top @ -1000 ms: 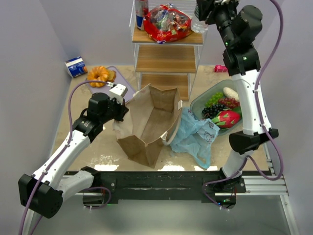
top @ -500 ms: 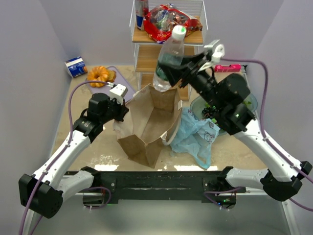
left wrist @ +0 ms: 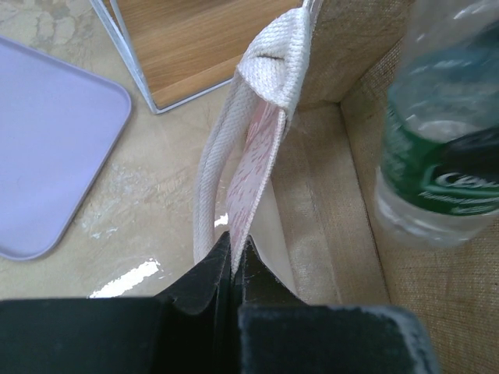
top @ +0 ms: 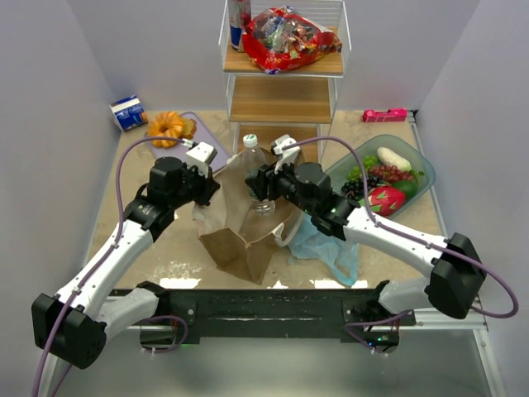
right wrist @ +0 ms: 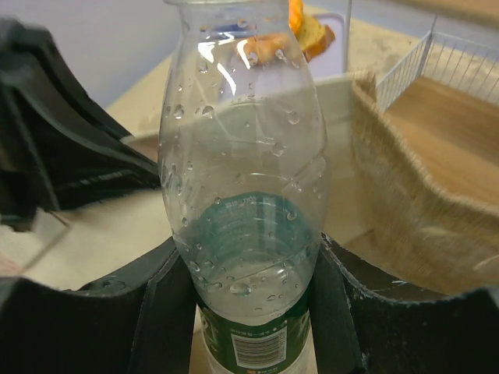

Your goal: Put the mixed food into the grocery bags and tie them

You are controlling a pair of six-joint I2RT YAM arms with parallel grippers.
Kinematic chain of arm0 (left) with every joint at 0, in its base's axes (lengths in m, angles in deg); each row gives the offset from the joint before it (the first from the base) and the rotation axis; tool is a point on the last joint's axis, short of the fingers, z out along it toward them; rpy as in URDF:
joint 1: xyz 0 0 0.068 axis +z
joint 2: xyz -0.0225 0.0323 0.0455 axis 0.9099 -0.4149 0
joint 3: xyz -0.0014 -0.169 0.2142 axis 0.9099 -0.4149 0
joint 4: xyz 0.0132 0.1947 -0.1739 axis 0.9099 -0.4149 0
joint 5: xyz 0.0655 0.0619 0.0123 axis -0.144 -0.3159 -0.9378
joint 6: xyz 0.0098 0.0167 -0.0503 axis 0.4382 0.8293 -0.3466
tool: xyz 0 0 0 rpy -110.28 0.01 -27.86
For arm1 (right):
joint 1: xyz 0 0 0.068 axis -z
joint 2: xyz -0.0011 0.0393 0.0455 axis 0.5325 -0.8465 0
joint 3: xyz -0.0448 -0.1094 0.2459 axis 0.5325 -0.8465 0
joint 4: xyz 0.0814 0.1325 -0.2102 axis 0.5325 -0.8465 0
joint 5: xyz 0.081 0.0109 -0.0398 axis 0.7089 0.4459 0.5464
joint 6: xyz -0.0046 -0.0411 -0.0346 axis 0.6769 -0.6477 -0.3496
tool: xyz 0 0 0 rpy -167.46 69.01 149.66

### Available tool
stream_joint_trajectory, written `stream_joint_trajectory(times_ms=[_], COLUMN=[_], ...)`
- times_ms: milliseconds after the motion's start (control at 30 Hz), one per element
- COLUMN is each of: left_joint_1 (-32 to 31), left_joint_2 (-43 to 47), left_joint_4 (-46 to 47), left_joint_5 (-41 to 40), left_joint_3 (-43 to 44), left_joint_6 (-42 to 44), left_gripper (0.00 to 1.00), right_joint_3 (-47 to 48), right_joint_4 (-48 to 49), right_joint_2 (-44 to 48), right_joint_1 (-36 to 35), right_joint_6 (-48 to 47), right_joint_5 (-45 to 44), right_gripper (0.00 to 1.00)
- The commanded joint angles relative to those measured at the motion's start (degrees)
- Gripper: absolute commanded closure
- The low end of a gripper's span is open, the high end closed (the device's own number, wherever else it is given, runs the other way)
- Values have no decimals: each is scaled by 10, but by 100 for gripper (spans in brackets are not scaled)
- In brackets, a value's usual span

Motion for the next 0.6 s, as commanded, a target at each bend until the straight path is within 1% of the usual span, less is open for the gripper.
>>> stream_joint_trajectory(times_ms=[0, 67, 200, 333, 367, 467, 567], left_joint_1=[2, 2, 2, 2, 2, 2, 2], left_joint_2=[1, -2, -1, -2, -2, -1, -2], left_joint_4=[36, 36, 35, 36, 36, 35, 35], left_joint_5=[26, 27, 21, 29, 29, 25, 24], left_joint_3=[-2, -1, -2, -1, -1, -2, -1], left_joint_6=[-7, -7, -7, -8, -6, -6, -6], left_gripper=[100, 100, 100, 100, 100, 100, 100], right_joint_3=[-42, -70, -105, -158, -178, -211, -219], right_joint_4=[157, 190, 221, 288, 318, 376, 397], right_joint_2=[-10, -22, -41, -52, -56, -73, -95], right_joint_1=[-1, -1, -3, -14, -15, -22, -23], right_joint_6=[16, 17, -1, -37, -43, -61, -66], right_joint_5=[-20, -22, -36, -94, -120, -152, -164], right_gripper=[78, 78, 80, 81, 81, 79, 74])
